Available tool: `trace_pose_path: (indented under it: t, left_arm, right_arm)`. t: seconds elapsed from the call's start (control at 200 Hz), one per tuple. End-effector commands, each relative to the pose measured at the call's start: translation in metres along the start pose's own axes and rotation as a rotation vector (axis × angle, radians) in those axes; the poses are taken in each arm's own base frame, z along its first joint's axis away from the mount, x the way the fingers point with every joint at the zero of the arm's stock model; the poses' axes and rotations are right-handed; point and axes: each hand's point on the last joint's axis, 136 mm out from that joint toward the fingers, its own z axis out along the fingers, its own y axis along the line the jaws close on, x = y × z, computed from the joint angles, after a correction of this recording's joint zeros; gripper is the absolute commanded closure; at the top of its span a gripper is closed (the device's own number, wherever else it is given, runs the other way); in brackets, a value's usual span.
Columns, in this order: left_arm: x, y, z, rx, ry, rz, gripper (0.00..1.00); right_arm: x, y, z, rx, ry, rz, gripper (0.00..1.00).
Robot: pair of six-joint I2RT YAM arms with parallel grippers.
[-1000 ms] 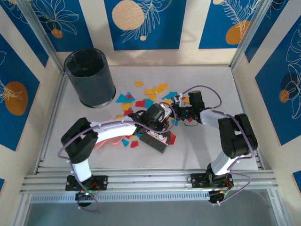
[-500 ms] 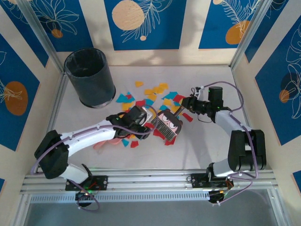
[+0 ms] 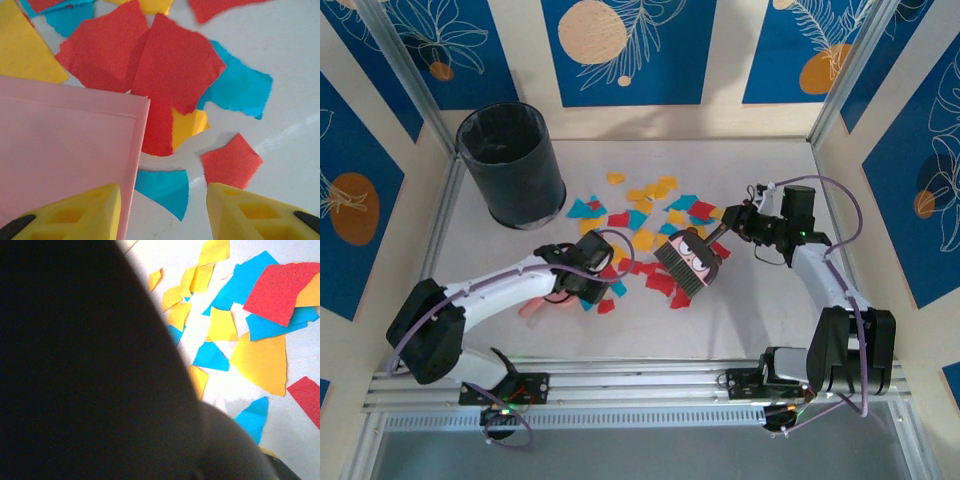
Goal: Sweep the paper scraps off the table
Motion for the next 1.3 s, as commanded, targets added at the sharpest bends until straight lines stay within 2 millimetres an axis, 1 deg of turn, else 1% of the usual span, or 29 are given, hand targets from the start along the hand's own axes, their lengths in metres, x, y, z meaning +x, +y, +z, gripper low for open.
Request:
trace_pose_path:
  t: [0.0,0.07,0.165,0.215,0.26,0.295,0.42,0.525,0.575,0.625,0.675,0.725,0.765,0.815,0.89,1.025,1.11,1.21,1.295]
  left_arm:
    - [0.017,0.013,0.013,-0.034,0.072,-0.042,0.52]
    - [0.016,0.016,0.017,-0.040,0.075,-0.050,0.52]
    - [0.015,0.020,0.024,-0.051,0.098,-0.057,0.56]
    - [0.015,0.021,0.028,-0.053,0.112,-0.062,0.58]
    - [0.016,0.022,0.030,-0.054,0.124,-0.062,0.63]
    - [0.017,0.022,0.032,-0.056,0.134,-0.062,0.64]
    - [0.019,0.023,0.036,-0.063,0.153,-0.065,0.66]
    - [0.018,0.024,0.038,-0.072,0.160,-0.072,0.70]
    - [0.017,0.024,0.038,-0.073,0.166,-0.073,0.78]
    - [0.016,0.023,0.039,-0.069,0.168,-0.073,0.83]
    - [0.016,0.023,0.039,-0.065,0.168,-0.072,0.92]
    - [0.015,0.024,0.038,-0.072,0.168,-0.067,0.95]
    - [0.015,0.026,0.037,-0.081,0.168,-0.064,0.98]
    - [0.015,0.028,0.034,-0.095,0.169,-0.064,1.00]
    - [0.012,0.032,0.028,-0.111,0.154,-0.067,1.00]
    - [0.003,0.041,0.008,-0.157,0.109,-0.070,1.00]
    - [-0.006,0.046,-0.007,-0.172,0.063,-0.060,1.00]
    - [-0.024,0.040,-0.018,-0.133,-0.017,-0.015,1.00]
    - [-0.042,0.025,-0.024,-0.058,-0.082,0.039,1.00]
  right_arm:
    - [-0.001,0.012,-0.009,-0.022,-0.004,-0.014,1.00]
    - [0.000,0.013,-0.009,-0.028,0.001,-0.014,1.00]
    - [0.001,0.012,-0.009,-0.029,0.004,-0.013,1.00]
    - [0.001,0.012,-0.009,-0.022,0.001,-0.012,1.00]
    - [0.002,0.010,-0.009,-0.015,0.003,-0.012,1.00]
    - [0.002,0.010,-0.009,-0.013,0.003,-0.013,1.00]
    - [0.003,0.012,-0.009,-0.022,0.009,-0.019,1.00]
    - [0.004,0.012,-0.009,-0.023,0.014,-0.019,1.00]
    - [0.005,0.011,-0.008,-0.021,0.016,-0.017,1.00]
    - [0.005,0.010,-0.008,-0.019,0.018,-0.017,1.00]
    - [0.006,0.009,-0.008,-0.014,0.018,-0.017,1.00]
    - [0.006,0.008,-0.008,-0.010,0.019,-0.015,1.00]
    - [0.006,0.008,-0.008,-0.007,0.020,-0.016,1.00]
    - [0.006,0.008,-0.008,-0.007,0.019,-0.016,1.00]
    - [0.006,0.007,-0.008,-0.005,0.018,-0.016,1.00]
    - [0.005,0.006,-0.009,0.002,0.006,-0.014,1.00]
    - [0.004,0.004,-0.012,0.018,-0.016,-0.019,1.00]
    - [0.002,0.001,-0.017,0.034,-0.047,-0.016,1.00]
    - [0.000,-0.004,-0.022,0.053,-0.070,-0.007,1.00]
